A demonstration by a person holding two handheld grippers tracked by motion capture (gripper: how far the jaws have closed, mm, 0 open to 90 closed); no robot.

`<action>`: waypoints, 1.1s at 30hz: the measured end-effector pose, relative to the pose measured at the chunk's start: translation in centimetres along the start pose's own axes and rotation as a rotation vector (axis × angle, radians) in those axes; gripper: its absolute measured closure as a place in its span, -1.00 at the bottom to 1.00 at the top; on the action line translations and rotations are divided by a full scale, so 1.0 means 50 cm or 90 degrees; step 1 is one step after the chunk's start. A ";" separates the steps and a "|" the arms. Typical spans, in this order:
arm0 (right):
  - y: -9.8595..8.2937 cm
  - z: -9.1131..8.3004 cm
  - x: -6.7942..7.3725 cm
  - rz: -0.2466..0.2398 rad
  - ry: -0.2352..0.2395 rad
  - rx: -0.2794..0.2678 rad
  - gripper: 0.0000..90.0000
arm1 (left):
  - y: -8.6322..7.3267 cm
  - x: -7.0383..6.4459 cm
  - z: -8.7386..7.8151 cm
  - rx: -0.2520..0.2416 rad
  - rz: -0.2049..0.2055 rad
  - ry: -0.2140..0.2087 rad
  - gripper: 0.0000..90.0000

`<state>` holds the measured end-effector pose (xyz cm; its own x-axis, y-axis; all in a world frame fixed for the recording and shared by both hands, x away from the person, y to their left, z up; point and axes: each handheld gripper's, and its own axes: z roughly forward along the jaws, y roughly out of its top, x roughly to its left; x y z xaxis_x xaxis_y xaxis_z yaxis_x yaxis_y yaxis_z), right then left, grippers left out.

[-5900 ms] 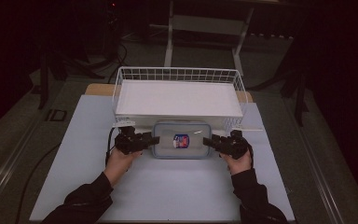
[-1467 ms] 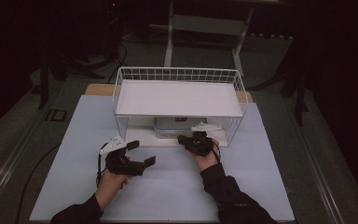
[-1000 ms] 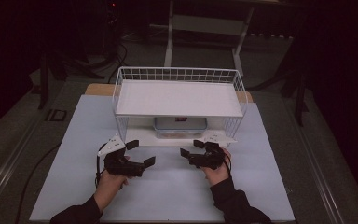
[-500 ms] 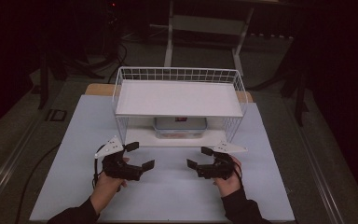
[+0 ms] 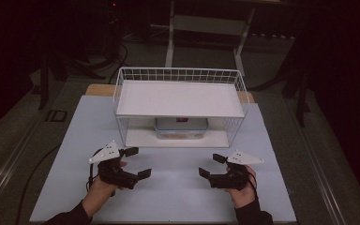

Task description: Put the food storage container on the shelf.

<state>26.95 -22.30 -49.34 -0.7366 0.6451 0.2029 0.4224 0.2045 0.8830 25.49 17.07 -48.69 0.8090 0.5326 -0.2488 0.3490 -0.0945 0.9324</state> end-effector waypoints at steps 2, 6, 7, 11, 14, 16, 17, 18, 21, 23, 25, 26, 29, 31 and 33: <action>-0.005 -0.011 -0.001 0.003 0.000 -0.003 -0.67 | -0.001 -0.001 -0.004 0.000 -0.001 0.002 -1.00; -0.015 -0.030 -0.002 -0.001 0.000 -0.004 -0.68 | -0.004 0.001 -0.027 -0.005 0.000 0.011 -1.00; -0.015 -0.030 -0.002 -0.001 0.000 -0.004 -0.68 | -0.004 0.001 -0.027 -0.005 0.000 0.011 -1.00; -0.026 -0.056 -0.005 -0.007 -0.007 -0.010 -0.68 | -0.012 0.002 -0.045 0.002 -0.005 0.010 -1.00; -0.035 -0.070 -0.006 -0.008 -0.011 -0.013 -0.68 | -0.019 -0.001 -0.052 0.015 -0.001 0.003 -1.00; -0.041 -0.076 -0.007 -0.012 -0.013 -0.013 -0.68 | -0.024 -0.003 -0.055 0.027 0.001 -0.001 -1.00; -0.041 -0.076 -0.007 -0.012 -0.013 -0.013 -0.68 | -0.024 -0.003 -0.055 0.027 0.001 -0.001 -1.00; -0.046 -0.083 -0.009 -0.012 -0.015 -0.007 -0.68 | -0.028 -0.006 -0.058 0.030 0.001 -0.003 -1.00; -0.051 -0.092 -0.011 -0.013 -0.015 -0.001 -0.68 | -0.033 -0.010 -0.060 0.033 0.001 -0.005 -1.00; -0.055 -0.098 -0.011 -0.020 -0.016 0.000 -0.68 | -0.035 -0.011 -0.059 0.036 -0.002 -0.008 -1.00; -0.058 -0.102 -0.012 -0.022 -0.019 0.002 -0.68 | -0.039 -0.010 -0.057 0.033 -0.006 -0.010 -1.00; -0.059 -0.103 -0.013 -0.024 -0.017 0.000 -0.68 | -0.041 -0.010 -0.056 0.035 -0.007 -0.013 -1.00; -0.064 -0.103 -0.016 -0.037 -0.024 0.001 -0.67 | -0.046 -0.012 -0.050 0.046 -0.003 -0.016 -1.00; -0.065 -0.101 -0.016 -0.046 -0.025 0.004 -0.67 | -0.047 -0.012 -0.049 0.050 -0.001 -0.018 -1.00; -0.069 -0.095 -0.019 -0.048 -0.020 0.015 -0.66 | -0.048 -0.013 -0.046 0.052 0.004 -0.017 -1.00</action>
<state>23.70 -27.12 -50.56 -0.7501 0.6501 0.1216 0.3784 0.2711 0.8850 23.03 18.87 -50.16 0.8233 0.5089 -0.2514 0.3805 -0.1663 0.9097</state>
